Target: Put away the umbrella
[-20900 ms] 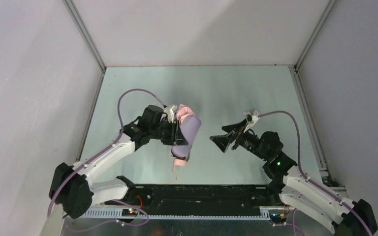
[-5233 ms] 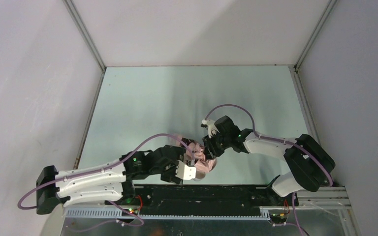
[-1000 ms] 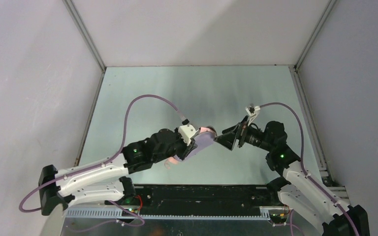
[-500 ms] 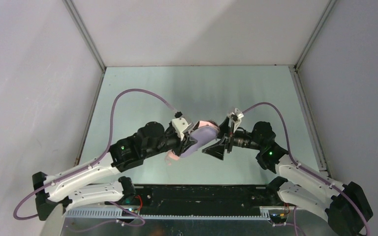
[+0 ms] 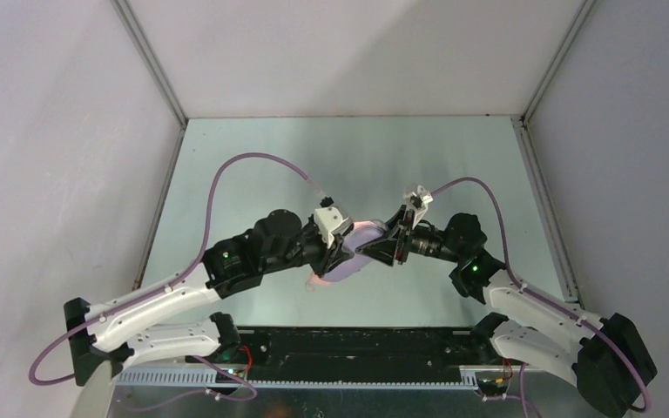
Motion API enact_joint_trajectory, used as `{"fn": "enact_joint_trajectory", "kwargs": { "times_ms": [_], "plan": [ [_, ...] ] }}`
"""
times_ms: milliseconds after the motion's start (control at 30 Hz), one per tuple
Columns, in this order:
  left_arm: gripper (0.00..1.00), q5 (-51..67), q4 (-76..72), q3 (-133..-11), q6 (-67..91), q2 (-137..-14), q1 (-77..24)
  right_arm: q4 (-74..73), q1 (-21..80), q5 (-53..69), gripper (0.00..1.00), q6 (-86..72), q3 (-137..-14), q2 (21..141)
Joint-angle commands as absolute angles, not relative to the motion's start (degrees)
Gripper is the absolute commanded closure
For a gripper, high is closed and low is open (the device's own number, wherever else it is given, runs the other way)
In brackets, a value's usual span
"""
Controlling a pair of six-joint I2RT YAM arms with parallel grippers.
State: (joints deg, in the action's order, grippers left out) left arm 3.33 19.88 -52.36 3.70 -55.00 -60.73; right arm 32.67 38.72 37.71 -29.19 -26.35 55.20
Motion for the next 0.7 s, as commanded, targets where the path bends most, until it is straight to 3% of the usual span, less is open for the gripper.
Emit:
{"fn": "enact_joint_trajectory", "kwargs": {
  "times_ms": [0, 33, 67, 167, 233, 300, 533, 633, 667],
  "plan": [
    [0.85, 8.42, 15.97, -56.26, 4.5, -55.69, -60.33, 41.64, 39.28, 45.47, 0.73, -31.33, -30.08, 55.26],
    [0.77, 9.73, 15.81, -56.08, 4.76, -55.44, -59.64, 42.57, 39.07, 46.64, 0.73, -32.05, -30.09, 55.39],
    [0.58, 10.45, 15.64, -55.75, 5.61, -54.99, -59.09, 44.31, 39.0, 48.62, 0.74, -32.84, -30.07, 55.44],
    [0.26, 14.78, 15.34, -54.7, 7.21, -53.81, -56.26, 48.13, 38.94, 51.81, 0.76, -34.12, -30.14, 55.35],
    [0.12, 17.56, 15.47, -54.11, 7.41, -53.0, -55.22, 49.74, 38.99, 53.52, 0.76, -35.09, -30.07, 55.23],
    [0.05, 20.75, 16.13, -53.84, 6.79, -52.76, -54.74, 50.98, 38.94, 53.95, 0.76, -36.46, -30.14, 55.25],
    [0.01, 32.59, 16.48, -52.68, 6.17, -54.2, -54.16, 58.86, 38.83, 55.66, 0.76, -42.32, -30.15, 57.34],
    [0.1, 36.86, 16.48, -52.51, 6.28, -55.12, -54.17, 59.71, 38.75, 54.72, 0.76, -42.82, -30.15, 57.89],
    [0.17, 38.09, 16.94, -52.77, 6.0, -55.38, -54.15, 59.47, 38.65, 54.2, 0.76, -42.77, -30.15, 57.9]
  ]
}}
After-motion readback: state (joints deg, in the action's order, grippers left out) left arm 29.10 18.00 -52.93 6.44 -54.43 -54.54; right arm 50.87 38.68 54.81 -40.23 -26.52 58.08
